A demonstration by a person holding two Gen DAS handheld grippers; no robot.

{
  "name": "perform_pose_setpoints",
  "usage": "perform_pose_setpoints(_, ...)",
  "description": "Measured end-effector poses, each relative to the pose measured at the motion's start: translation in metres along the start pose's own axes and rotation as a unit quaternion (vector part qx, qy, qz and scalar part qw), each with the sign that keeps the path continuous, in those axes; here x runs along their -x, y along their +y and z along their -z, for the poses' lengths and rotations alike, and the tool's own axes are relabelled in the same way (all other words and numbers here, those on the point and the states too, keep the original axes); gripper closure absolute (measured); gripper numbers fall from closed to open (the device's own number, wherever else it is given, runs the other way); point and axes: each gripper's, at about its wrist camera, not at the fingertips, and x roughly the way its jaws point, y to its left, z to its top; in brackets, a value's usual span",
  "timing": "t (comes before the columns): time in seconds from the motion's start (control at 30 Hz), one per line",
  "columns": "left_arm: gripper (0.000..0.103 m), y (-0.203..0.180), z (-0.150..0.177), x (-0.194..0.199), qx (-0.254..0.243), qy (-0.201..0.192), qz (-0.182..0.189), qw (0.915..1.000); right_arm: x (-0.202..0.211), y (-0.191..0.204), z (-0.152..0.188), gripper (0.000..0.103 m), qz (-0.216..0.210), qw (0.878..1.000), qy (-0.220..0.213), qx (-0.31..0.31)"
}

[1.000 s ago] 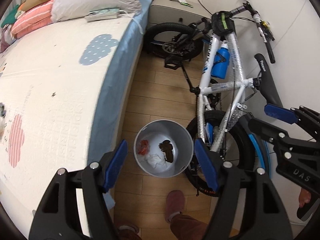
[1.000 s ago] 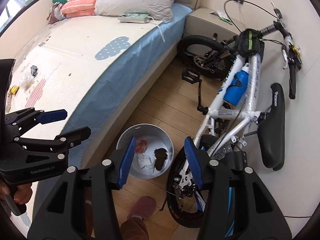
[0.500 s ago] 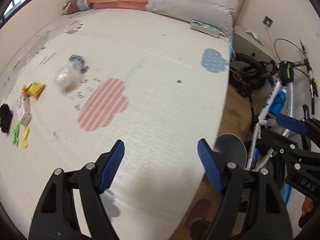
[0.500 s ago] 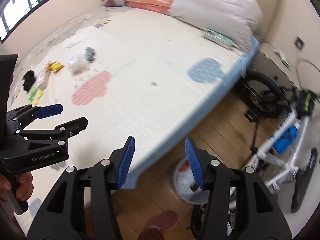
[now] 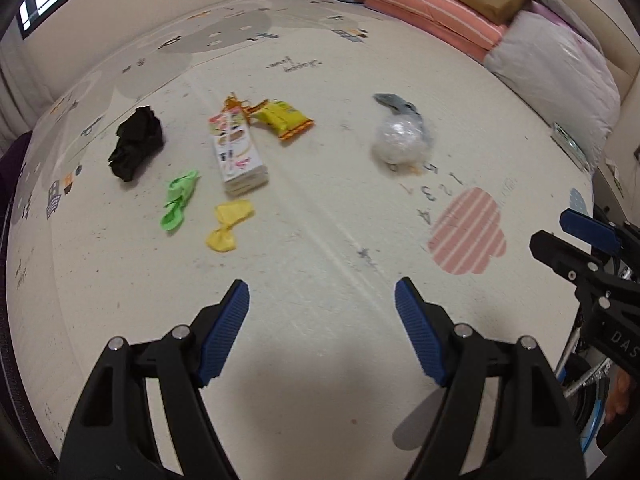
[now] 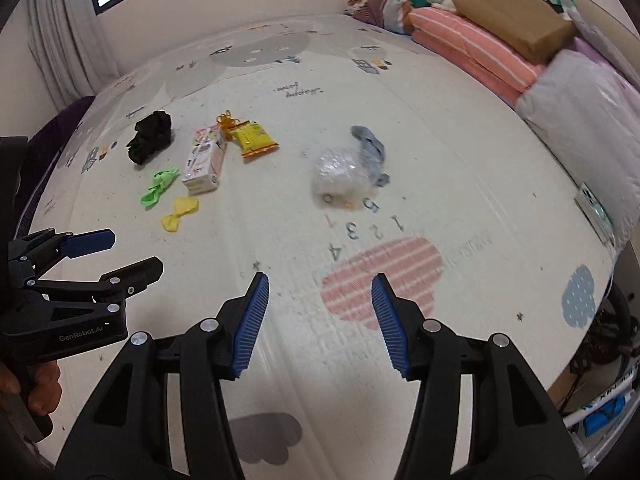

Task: Collect trash
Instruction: 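Return both tools to the mat and grasp the clear plastic bag with right tool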

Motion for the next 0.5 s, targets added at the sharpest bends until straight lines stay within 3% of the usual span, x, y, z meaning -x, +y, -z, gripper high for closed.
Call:
perform_pose_setpoints(0.23, 0.027, 0.04, -0.02, -0.014, 0.034, -0.01, -0.007, 0.9993, -0.033, 0.03, -0.043, 0.051, -0.008, 1.0, -0.006, 0.026)
perform_pose_setpoints(0.5, 0.027, 0.022, -0.061, -0.051, 0.025, -0.019, -0.005, 0.9995, -0.076, -0.004, -0.076, 0.04, 0.013, 0.999, -0.012, 0.028)
